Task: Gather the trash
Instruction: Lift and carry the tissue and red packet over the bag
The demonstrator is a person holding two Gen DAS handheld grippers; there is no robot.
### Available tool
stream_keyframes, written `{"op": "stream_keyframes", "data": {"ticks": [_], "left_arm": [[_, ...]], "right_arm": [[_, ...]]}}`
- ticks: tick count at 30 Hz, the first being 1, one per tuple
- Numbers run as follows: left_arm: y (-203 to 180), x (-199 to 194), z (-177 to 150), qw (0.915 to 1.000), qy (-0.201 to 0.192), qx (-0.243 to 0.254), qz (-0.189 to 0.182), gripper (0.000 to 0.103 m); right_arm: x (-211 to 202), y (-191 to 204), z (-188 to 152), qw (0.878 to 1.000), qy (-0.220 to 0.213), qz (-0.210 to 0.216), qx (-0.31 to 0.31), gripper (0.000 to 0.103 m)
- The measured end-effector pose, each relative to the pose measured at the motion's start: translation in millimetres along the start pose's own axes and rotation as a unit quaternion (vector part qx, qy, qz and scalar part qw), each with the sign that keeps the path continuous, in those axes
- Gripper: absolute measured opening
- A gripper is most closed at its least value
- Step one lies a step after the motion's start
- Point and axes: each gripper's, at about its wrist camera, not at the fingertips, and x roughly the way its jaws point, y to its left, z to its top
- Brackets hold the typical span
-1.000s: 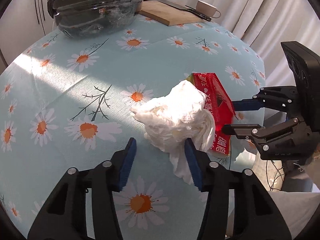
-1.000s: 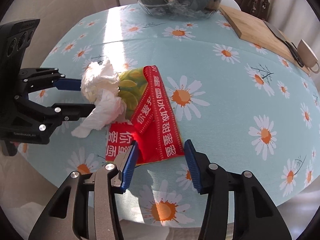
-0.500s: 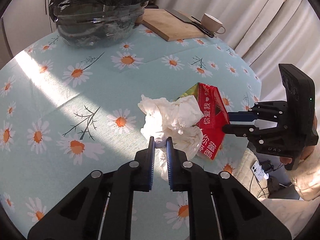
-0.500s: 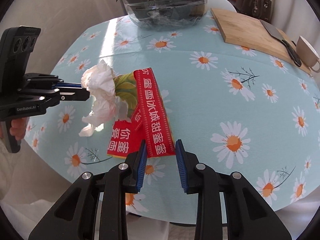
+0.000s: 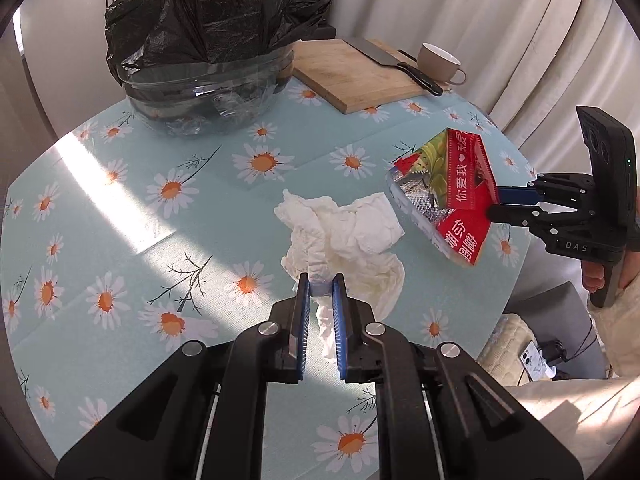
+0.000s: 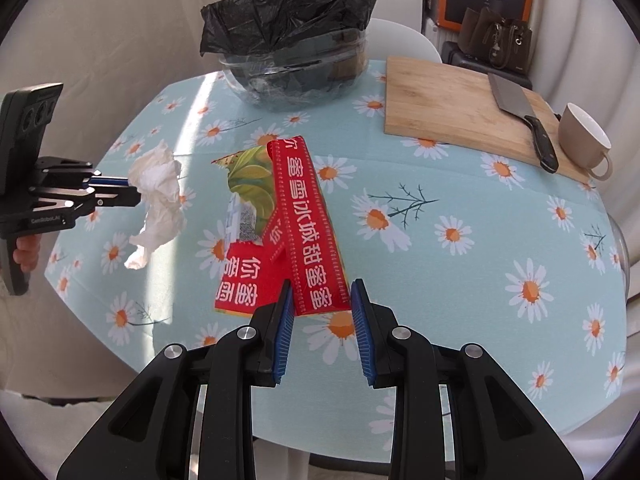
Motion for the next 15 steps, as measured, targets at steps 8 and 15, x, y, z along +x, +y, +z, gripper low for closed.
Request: {"op": "stream_keyframes", "data": {"ticks": [8, 15], "left_arm": [[-13, -14, 10, 0.9986, -0.031, -0.017, 0.039, 0.012], [-14, -37, 17, 0.9965, -0.046, -0.022, 0.067, 0.012]], "right_arm": [[-12, -28, 9, 1.000, -0.015, 0.004, -0.025, 0.027], [-23, -42, 19, 0.999, -0.044, 0.015, -0.018, 0.027]]}}
